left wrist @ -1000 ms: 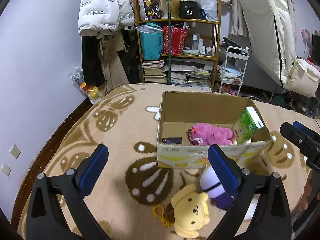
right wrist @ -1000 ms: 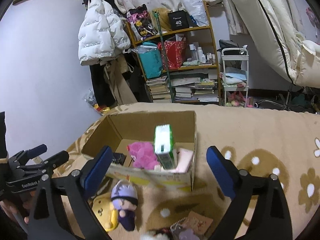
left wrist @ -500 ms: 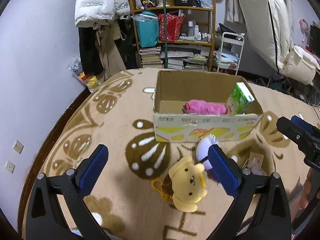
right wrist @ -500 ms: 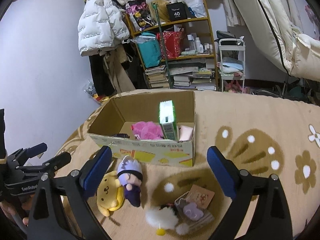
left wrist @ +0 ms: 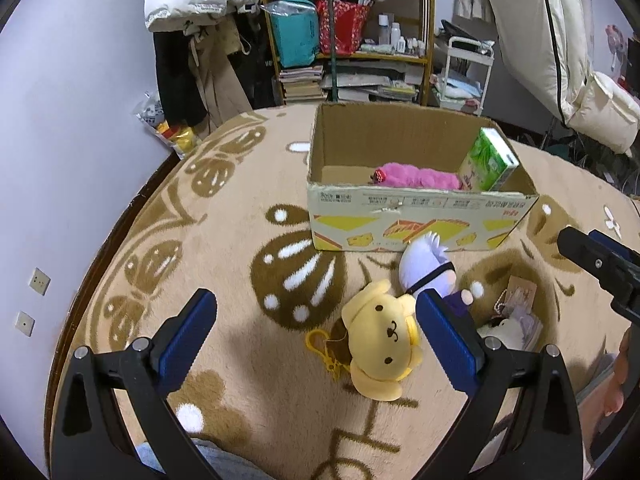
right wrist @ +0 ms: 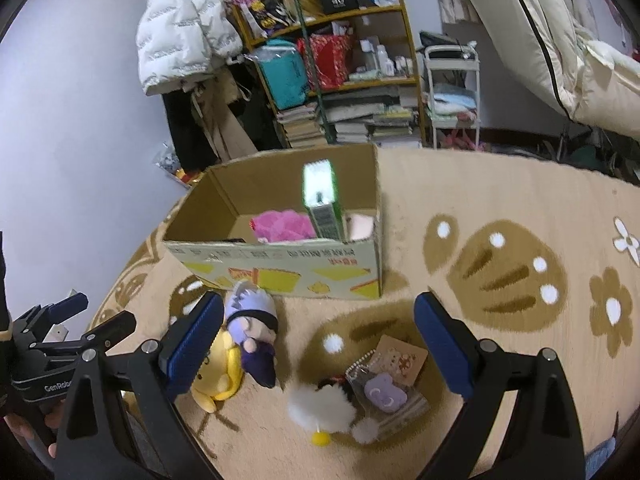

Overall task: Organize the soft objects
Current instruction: 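Lower the left tool to the yellow bear while the right tool lowers to the clear bag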

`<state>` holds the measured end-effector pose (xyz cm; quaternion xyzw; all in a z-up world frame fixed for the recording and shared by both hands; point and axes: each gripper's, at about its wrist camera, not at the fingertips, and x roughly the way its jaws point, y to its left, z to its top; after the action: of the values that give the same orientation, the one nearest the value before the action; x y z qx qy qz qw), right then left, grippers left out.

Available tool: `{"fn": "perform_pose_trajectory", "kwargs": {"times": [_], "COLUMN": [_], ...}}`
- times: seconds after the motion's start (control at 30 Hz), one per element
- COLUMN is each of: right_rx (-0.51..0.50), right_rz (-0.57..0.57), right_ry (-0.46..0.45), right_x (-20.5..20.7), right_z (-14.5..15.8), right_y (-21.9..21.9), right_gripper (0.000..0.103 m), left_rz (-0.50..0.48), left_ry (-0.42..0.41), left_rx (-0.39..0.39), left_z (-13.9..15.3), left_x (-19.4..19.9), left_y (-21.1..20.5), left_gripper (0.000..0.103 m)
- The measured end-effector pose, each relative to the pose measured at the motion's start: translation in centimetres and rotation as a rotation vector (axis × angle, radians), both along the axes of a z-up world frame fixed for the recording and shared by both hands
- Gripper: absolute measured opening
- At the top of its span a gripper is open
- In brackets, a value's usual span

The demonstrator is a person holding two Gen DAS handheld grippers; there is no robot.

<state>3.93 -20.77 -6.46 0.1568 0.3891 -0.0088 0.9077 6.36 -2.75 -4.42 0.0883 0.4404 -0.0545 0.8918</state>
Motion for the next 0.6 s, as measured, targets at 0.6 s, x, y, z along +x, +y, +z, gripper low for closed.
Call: {"fn": "perform_pose_trajectory", "kwargs": {"times": [0.6], "right_rx": [0.09], "right_rz": [-0.112], "right_ry": [0.379], "right_x": [3.4], "right_z": [-7.5], "right_y": [-2.7], "right_gripper": [0.1], "left_rz": [-0.032], "left_ry": [0.177], "left_rx": [0.039], "left_z": [-5.5], "left_x": [3.0], "left_y": [-2.5], "left_gripper": [0.099]}}
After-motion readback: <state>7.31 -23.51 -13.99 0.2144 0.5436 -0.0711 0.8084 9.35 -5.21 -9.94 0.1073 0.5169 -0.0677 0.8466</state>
